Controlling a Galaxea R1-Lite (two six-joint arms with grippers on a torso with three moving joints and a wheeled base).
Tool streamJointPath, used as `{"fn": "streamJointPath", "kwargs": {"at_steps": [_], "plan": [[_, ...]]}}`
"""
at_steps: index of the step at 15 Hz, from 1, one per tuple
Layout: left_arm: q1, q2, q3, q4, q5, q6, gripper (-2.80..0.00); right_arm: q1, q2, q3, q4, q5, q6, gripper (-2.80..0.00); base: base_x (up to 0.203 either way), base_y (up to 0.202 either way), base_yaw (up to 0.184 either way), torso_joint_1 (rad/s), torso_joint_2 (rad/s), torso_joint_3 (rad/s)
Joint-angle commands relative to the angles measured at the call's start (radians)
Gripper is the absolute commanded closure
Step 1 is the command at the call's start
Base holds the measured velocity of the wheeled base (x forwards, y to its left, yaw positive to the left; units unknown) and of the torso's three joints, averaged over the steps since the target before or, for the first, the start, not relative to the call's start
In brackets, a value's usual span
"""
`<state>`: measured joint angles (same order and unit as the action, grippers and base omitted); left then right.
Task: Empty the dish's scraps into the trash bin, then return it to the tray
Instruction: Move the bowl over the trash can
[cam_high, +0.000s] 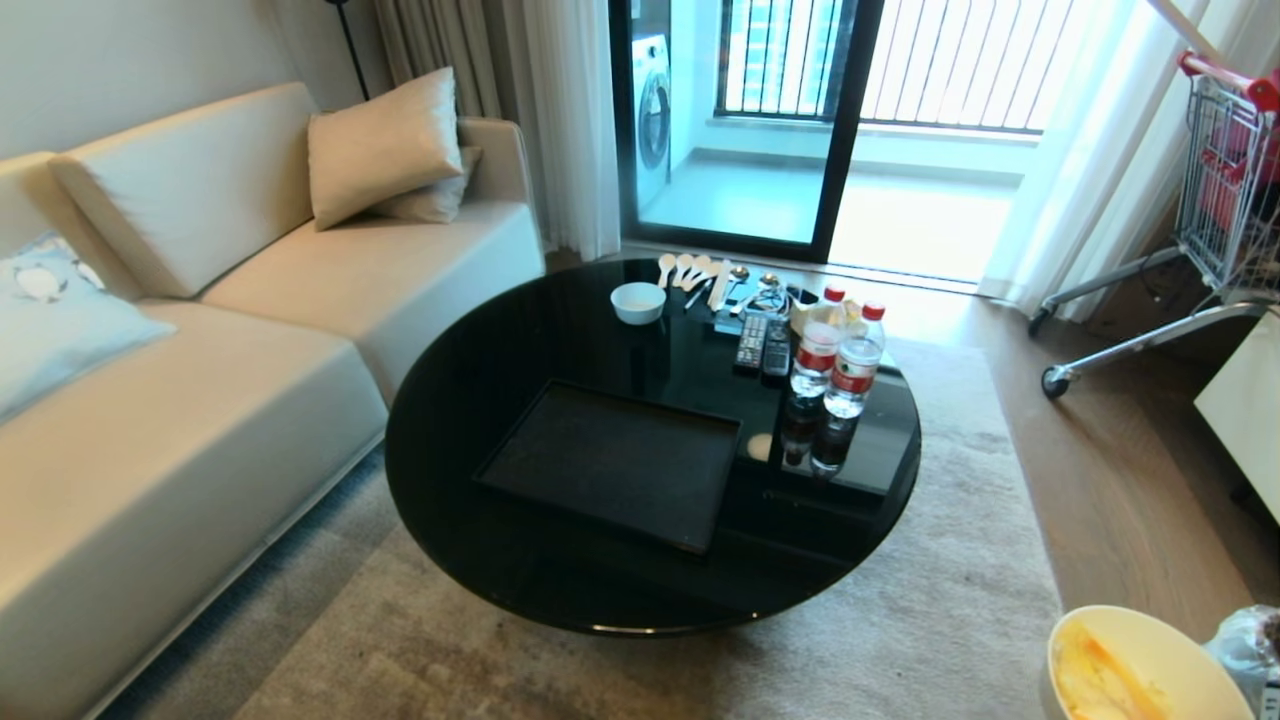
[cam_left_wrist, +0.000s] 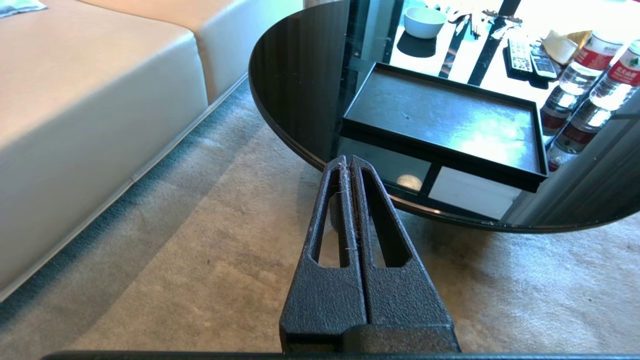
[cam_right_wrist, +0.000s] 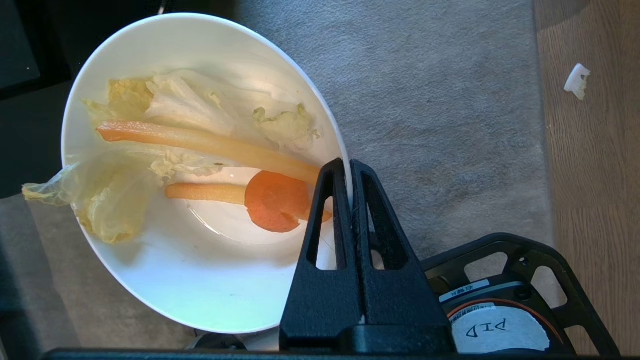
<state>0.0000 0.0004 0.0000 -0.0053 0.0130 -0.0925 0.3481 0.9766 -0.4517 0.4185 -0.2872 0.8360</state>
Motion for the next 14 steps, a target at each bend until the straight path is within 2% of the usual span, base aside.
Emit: {"fn": "streamJointPath", "kwargs": {"at_steps": [1, 4, 14], "plan": [[0.000, 0.000, 0.000, -0.001, 0.001, -0.001, 0.00, 0.000, 0.019, 0.002, 0.000, -0.001, 0.005, 0.00, 0.000, 0.000, 0.000, 0.000, 0.00, 0.000], [0.000, 0.000, 0.000, -0.001, 0.001, -0.001, 0.00, 0.000, 0.039, 0.002, -0.001, -0.001, 0.007, 0.00, 0.000, 0.003, -0.080, 0.003, 0.00, 0.002], [0.000, 0.000, 0.000, -0.001, 0.001, -0.001, 0.00, -0.001, 0.047, 0.005, -0.001, -0.003, 0.018, 0.00, 0.001, 0.010, -0.166, 0.002, 0.00, 0.002]]}}
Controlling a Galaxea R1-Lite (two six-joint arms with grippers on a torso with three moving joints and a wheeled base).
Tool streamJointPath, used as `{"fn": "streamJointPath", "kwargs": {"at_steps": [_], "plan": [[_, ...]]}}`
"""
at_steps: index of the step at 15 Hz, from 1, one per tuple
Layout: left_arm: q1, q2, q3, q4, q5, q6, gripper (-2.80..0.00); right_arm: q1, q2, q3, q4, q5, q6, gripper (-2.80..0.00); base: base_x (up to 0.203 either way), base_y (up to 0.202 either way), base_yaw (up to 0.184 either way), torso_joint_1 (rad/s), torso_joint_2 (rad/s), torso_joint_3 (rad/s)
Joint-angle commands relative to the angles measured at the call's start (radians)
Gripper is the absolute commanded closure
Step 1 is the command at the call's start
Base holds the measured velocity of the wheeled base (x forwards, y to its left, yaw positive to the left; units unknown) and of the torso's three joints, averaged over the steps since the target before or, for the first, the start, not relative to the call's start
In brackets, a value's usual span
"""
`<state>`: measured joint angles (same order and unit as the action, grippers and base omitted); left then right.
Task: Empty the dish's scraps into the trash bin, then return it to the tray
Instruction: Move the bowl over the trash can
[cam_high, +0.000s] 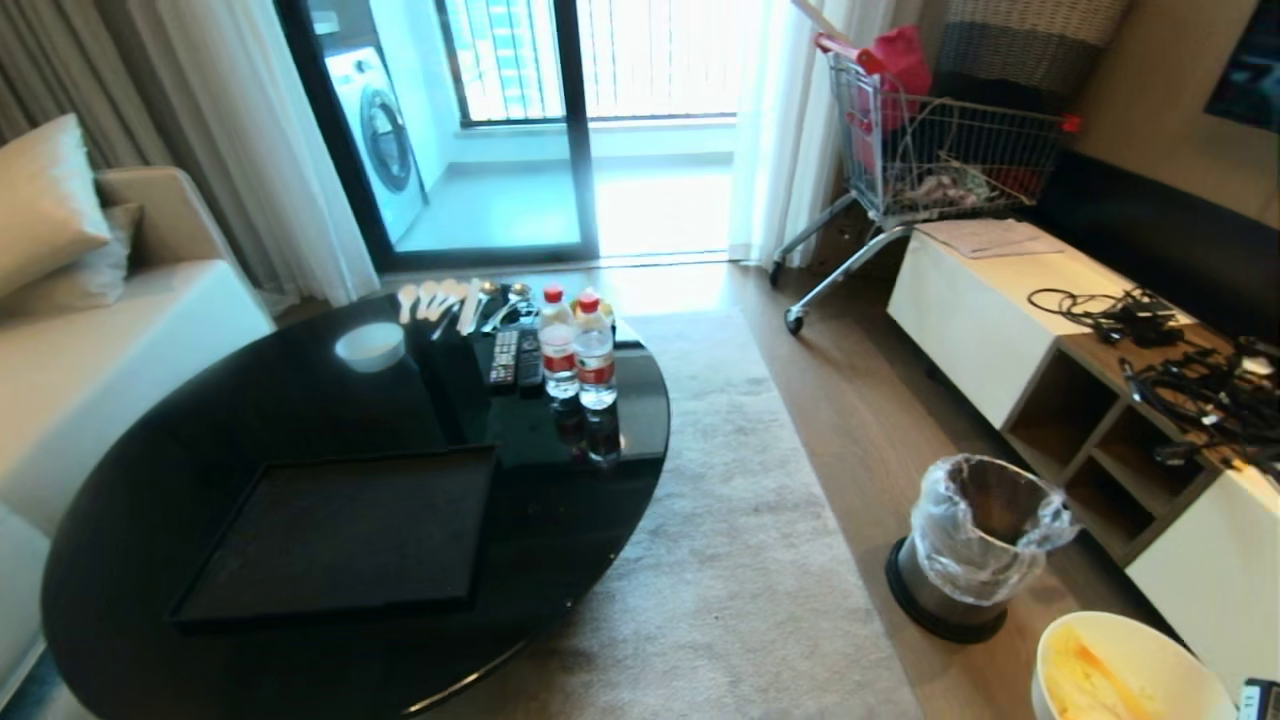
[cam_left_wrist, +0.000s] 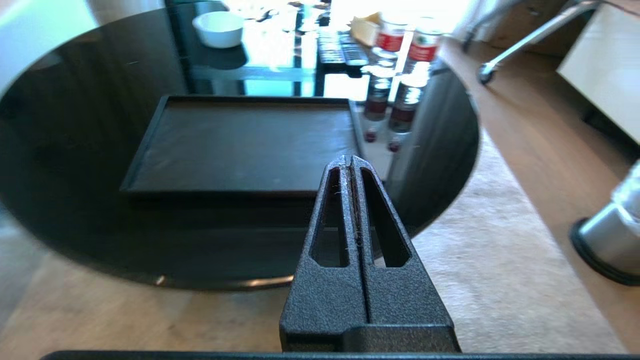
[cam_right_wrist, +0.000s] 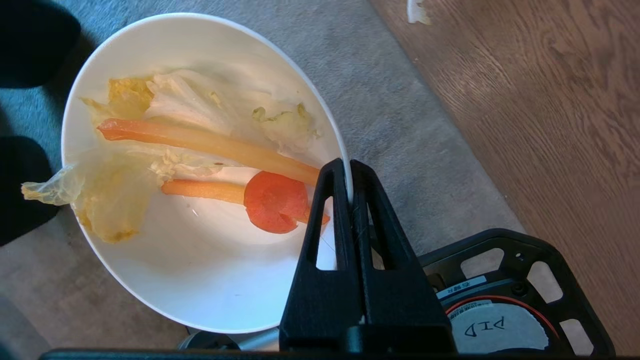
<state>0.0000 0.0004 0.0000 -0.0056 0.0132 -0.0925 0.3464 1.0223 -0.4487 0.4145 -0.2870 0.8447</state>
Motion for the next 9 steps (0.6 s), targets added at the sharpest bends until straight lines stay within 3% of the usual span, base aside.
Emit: {"fn": "streamJointPath", "kwargs": {"at_steps": [1, 9], "plan": [[0.000, 0.000, 0.000, -0.001, 0.001, -0.001, 0.00, -0.001, 0.001, 0.002, 0.003, -0.004, 0.010, 0.00, 0.001, 0.011, -0.170, 0.001, 0.00, 0.000], [0.000, 0.000, 0.000, -0.001, 0.001, -0.001, 0.00, -0.004, -0.004, 0.002, 0.004, -0.006, 0.010, 0.00, 0.000, 0.010, -0.168, 0.002, 0.00, 0.005]]}}
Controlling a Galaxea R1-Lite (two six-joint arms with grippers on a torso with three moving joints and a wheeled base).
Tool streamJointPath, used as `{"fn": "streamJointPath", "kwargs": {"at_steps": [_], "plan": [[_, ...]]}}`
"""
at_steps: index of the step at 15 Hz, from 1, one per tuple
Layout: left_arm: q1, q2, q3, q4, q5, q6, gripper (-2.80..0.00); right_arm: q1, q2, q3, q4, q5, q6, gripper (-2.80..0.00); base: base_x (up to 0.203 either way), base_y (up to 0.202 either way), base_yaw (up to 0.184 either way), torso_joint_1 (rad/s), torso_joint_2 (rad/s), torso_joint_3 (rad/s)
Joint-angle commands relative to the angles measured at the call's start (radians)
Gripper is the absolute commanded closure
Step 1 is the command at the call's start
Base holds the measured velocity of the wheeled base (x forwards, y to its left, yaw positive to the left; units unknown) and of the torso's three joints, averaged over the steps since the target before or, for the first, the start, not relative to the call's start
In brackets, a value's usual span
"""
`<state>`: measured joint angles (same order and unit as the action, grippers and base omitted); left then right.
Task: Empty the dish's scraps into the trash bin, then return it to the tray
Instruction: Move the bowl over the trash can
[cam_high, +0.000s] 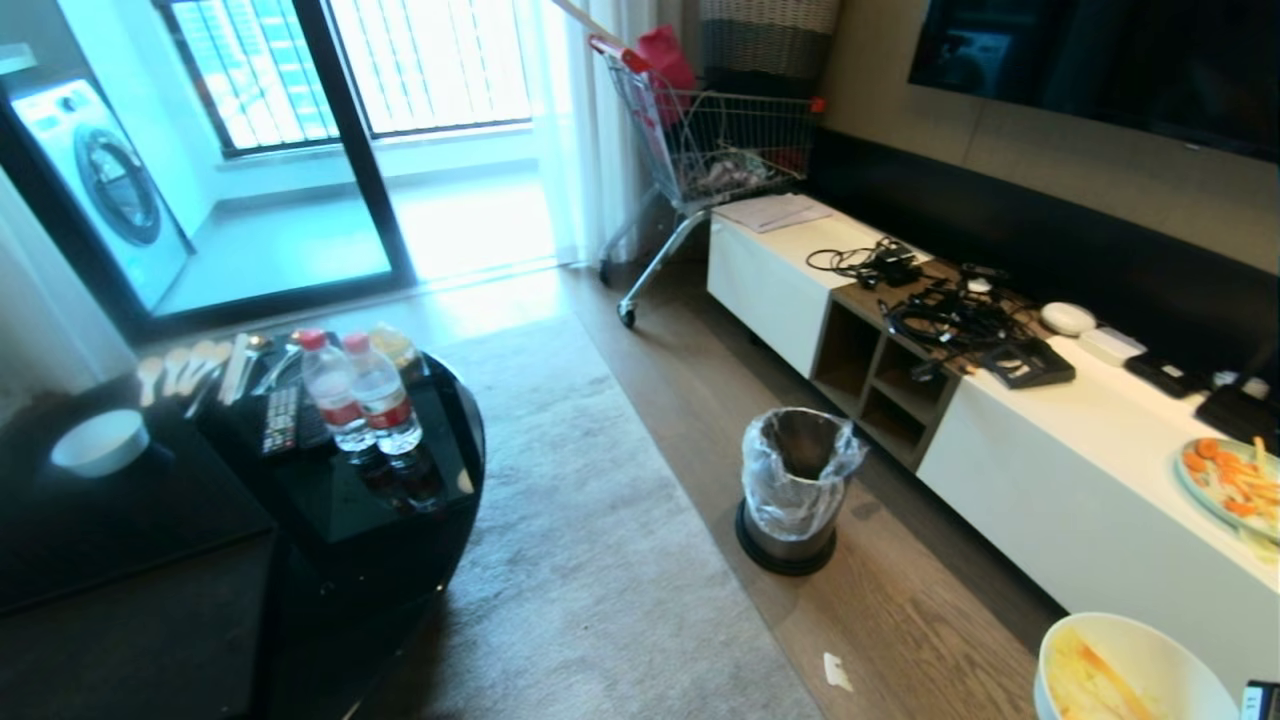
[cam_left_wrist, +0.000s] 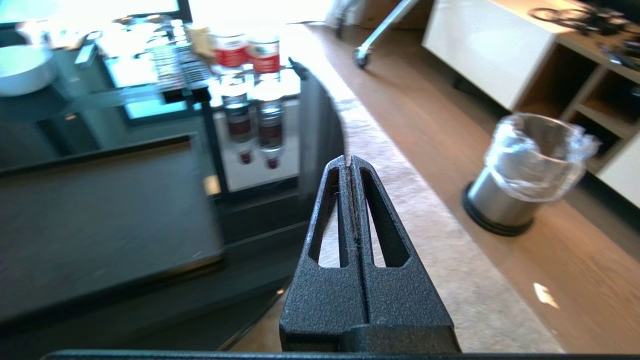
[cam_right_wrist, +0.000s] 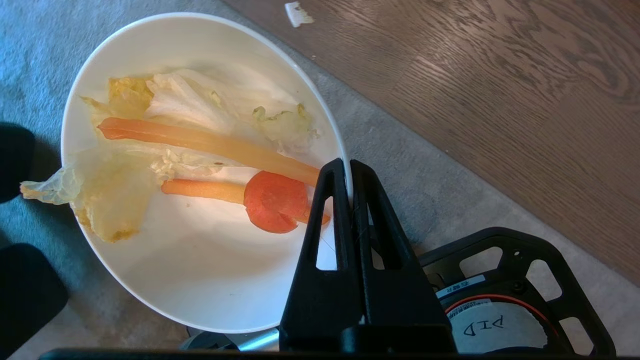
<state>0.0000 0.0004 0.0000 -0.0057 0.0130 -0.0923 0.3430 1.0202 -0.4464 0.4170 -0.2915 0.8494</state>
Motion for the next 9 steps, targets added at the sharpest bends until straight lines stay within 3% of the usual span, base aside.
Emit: {"fn": "streamJointPath", "kwargs": {"at_steps": [1, 9], "plan": [[0.000, 0.000, 0.000, 0.000, 0.001, -0.001, 0.00, -0.001, -0.002, 0.000, 0.002, -0.002, 0.005, 0.00, 0.000, 0.012, -0.169, 0.004, 0.01, 0.001], [0.000, 0.000, 0.000, 0.000, 0.001, -0.001, 0.00, 0.001, 0.000, -0.001, -0.001, -0.004, 0.003, 0.00, 0.001, 0.009, -0.167, 0.002, 0.00, 0.004]]}}
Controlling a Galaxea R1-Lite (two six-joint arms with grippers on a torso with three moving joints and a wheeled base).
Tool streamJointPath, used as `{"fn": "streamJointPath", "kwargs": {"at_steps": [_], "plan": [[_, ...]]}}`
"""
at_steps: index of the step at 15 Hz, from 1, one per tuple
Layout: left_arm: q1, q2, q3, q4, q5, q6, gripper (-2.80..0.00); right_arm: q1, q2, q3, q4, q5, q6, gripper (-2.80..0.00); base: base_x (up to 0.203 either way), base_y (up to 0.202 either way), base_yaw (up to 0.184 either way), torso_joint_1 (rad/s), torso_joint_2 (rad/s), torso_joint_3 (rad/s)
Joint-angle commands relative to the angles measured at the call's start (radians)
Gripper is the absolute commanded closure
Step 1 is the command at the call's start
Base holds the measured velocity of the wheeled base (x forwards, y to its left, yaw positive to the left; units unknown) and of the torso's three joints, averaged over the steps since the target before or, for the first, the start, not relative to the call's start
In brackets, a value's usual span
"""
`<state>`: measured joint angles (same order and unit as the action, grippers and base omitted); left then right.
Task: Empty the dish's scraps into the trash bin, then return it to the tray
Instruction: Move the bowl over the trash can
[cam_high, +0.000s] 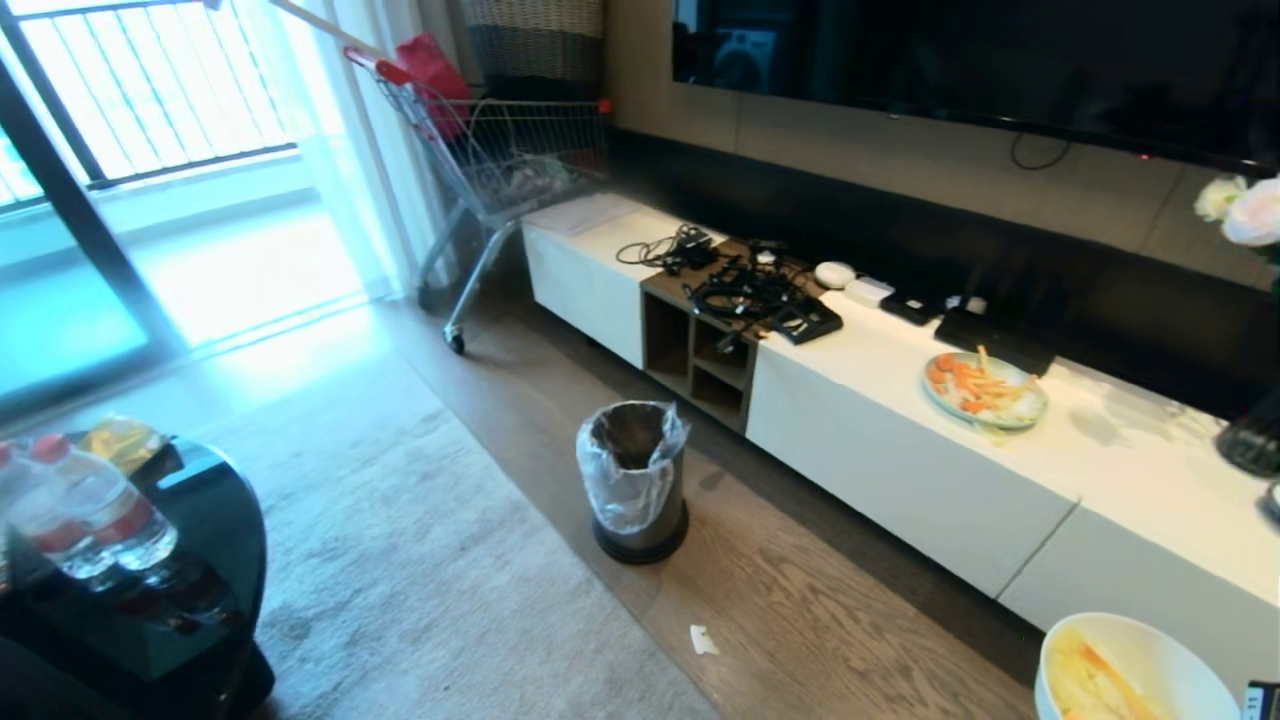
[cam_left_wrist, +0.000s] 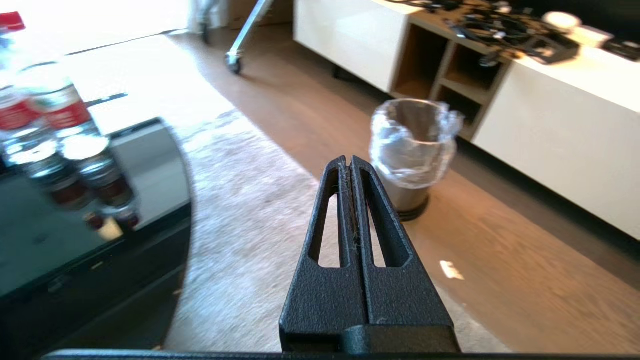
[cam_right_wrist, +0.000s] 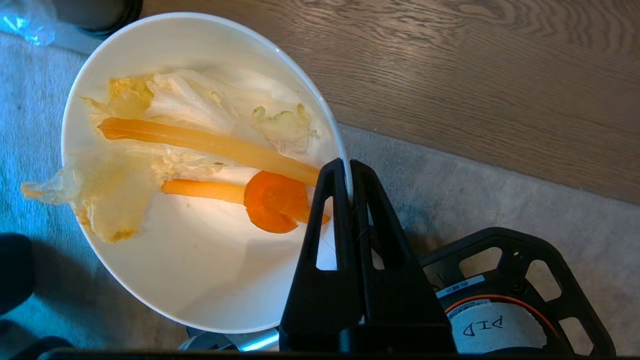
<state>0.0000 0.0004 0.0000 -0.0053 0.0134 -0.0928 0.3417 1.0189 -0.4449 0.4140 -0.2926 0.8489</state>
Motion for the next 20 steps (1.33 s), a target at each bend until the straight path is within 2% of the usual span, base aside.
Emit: {"fn": "streamJointPath", "kwargs": {"at_steps": [1, 3, 20], "plan": [[0.000, 0.000, 0.000, -0.001, 0.000, -0.001, 0.00, 0.002, 0.001, -0.005, 0.002, -0.003, 0.002, 0.00, 0.000, 0.008, -0.161, 0.007, 0.00, -0.002], [0.000, 0.000, 0.000, -0.001, 0.000, -0.001, 0.00, 0.002, 0.001, -0.005, 0.002, -0.003, 0.001, 0.00, 0.000, 0.004, -0.116, 0.002, 0.00, 0.001], [0.000, 0.000, 0.000, -0.001, 0.000, -0.001, 0.00, 0.015, -0.012, -0.014, -0.020, -0.005, -0.037, 0.00, 0.000, 0.000, 0.000, 0.000, 0.00, 0.000]]}}
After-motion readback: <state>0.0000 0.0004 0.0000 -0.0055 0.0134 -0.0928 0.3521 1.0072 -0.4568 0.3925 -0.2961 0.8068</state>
